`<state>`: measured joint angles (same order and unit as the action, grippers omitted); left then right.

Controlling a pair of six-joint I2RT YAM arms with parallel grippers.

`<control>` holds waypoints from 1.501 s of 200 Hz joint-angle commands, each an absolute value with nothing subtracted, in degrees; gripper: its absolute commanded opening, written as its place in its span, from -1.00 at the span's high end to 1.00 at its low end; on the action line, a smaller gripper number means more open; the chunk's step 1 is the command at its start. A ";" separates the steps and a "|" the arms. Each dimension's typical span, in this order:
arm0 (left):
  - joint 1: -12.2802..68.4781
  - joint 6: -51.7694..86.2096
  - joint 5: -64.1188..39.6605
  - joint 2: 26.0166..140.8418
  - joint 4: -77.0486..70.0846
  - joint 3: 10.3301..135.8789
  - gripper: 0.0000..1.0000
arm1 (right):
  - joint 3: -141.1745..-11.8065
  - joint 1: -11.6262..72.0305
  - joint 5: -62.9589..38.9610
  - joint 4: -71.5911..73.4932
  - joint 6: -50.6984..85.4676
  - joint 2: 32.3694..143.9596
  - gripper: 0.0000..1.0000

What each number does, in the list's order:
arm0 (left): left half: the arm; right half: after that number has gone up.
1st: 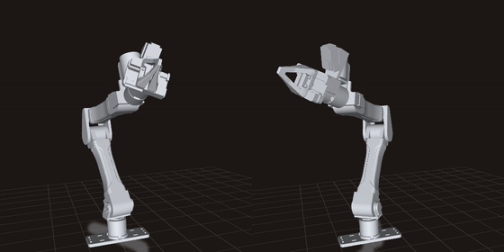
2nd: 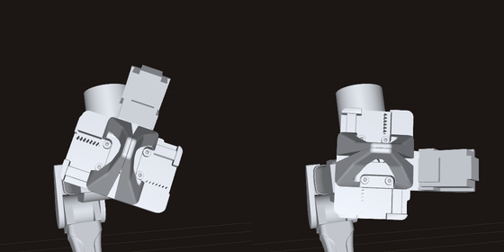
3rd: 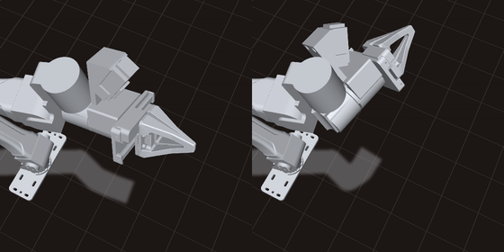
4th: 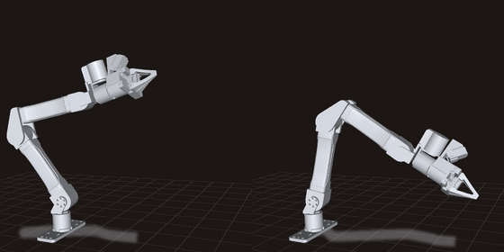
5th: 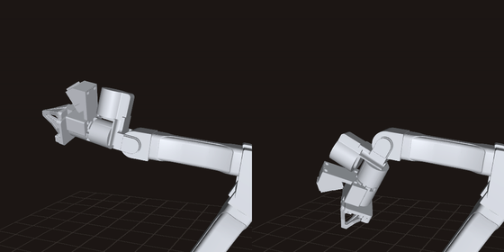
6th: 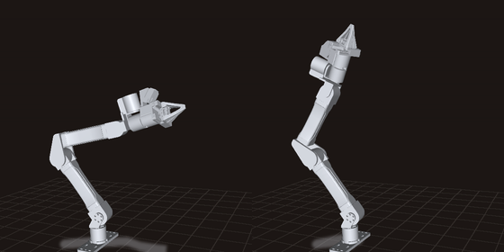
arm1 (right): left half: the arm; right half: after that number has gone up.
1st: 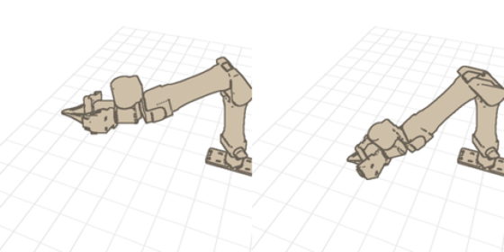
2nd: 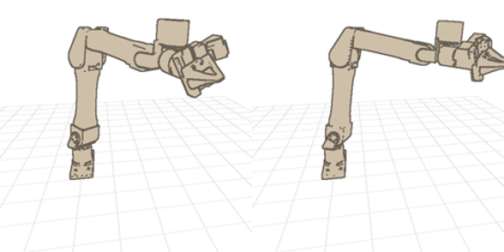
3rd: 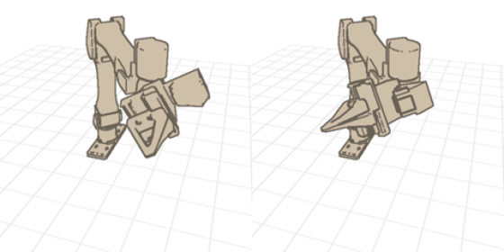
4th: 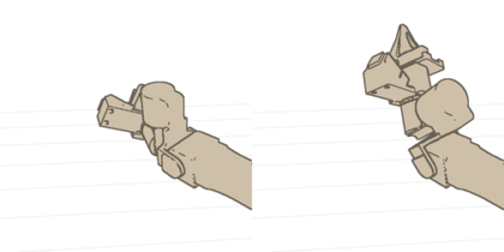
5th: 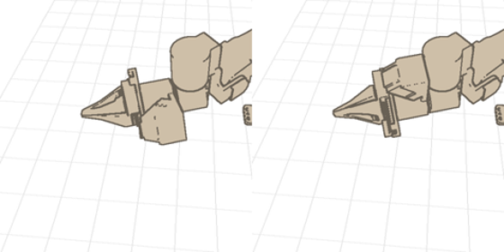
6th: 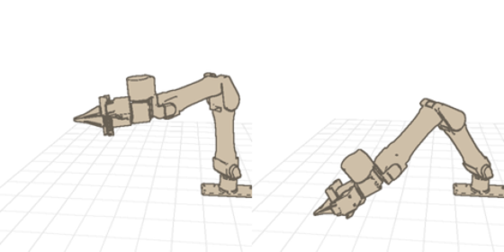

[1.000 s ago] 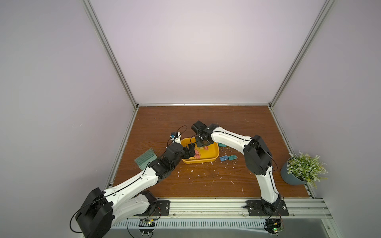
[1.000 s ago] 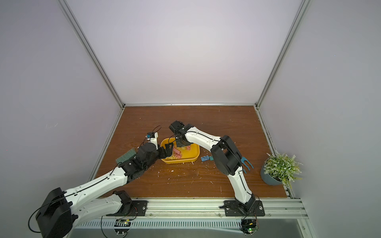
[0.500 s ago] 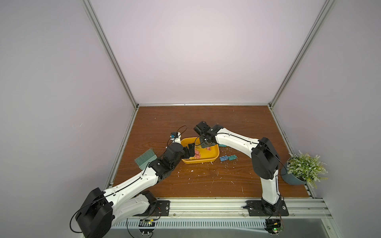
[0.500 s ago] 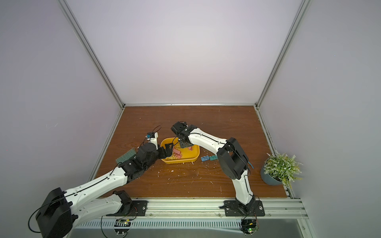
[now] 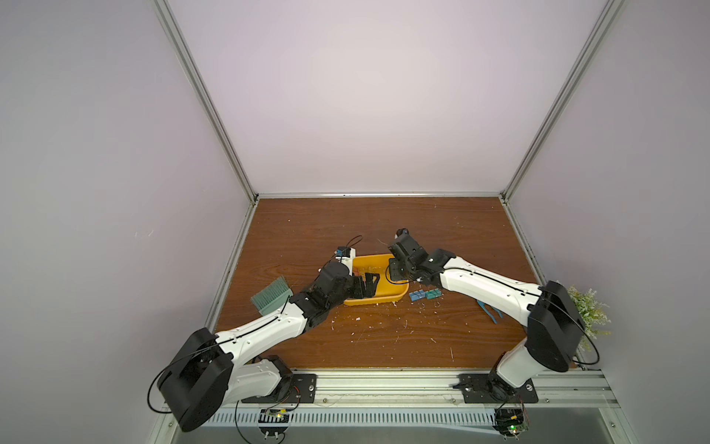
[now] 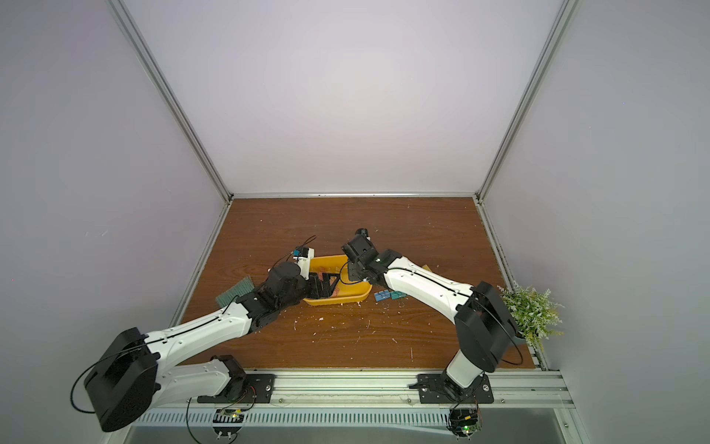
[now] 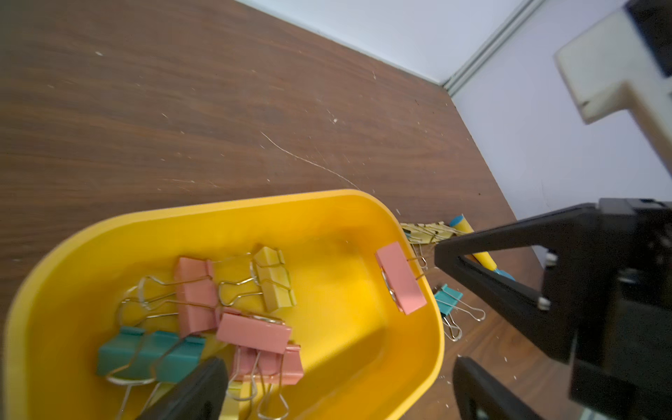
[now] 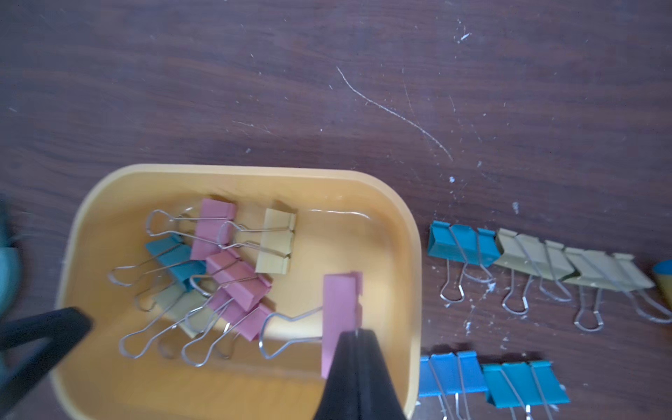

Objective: Take out the binder clips from the storage box
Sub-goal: Pick up the binder clip from the storage box, then place the binder clip at the center of the board.

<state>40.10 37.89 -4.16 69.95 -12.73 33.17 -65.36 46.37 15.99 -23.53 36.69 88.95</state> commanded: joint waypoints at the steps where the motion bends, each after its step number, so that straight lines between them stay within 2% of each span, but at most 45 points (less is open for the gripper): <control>1: 39.55 37.71 -11.89 71.78 -17.16 35.69 -0.98 | -57.53 44.13 11.29 -9.50 42.44 81.40 1.00; 29: 39.81 39.10 -15.29 73.80 -20.40 36.62 -0.98 | -46.73 42.47 13.71 -0.88 47.04 71.52 1.00; 56: 40.77 37.87 -16.85 75.60 -20.73 38.28 -0.99 | -41.07 40.39 15.53 -0.18 49.81 64.61 1.00; 118: 46.95 32.67 -19.04 84.96 -14.95 48.18 -1.00 | -30.76 38.51 25.99 -5.33 60.45 50.35 1.00; 171: 48.00 32.32 -21.55 89.33 -13.87 51.24 -1.00 | -24.80 38.13 33.10 -15.92 74.15 41.59 1.00; 223: 48.00 32.88 -20.71 90.32 -13.56 51.81 -1.00 | -20.69 37.30 32.68 -13.62 82.94 42.84 1.00; 275: 48.13 32.63 -17.63 88.92 -12.97 51.37 -1.00 | -21.98 36.91 36.03 -11.98 84.35 49.44 1.00; 300: 48.06 32.50 -17.07 88.93 -12.49 51.49 -1.00 | -20.85 36.55 37.14 -9.43 89.19 51.64 1.00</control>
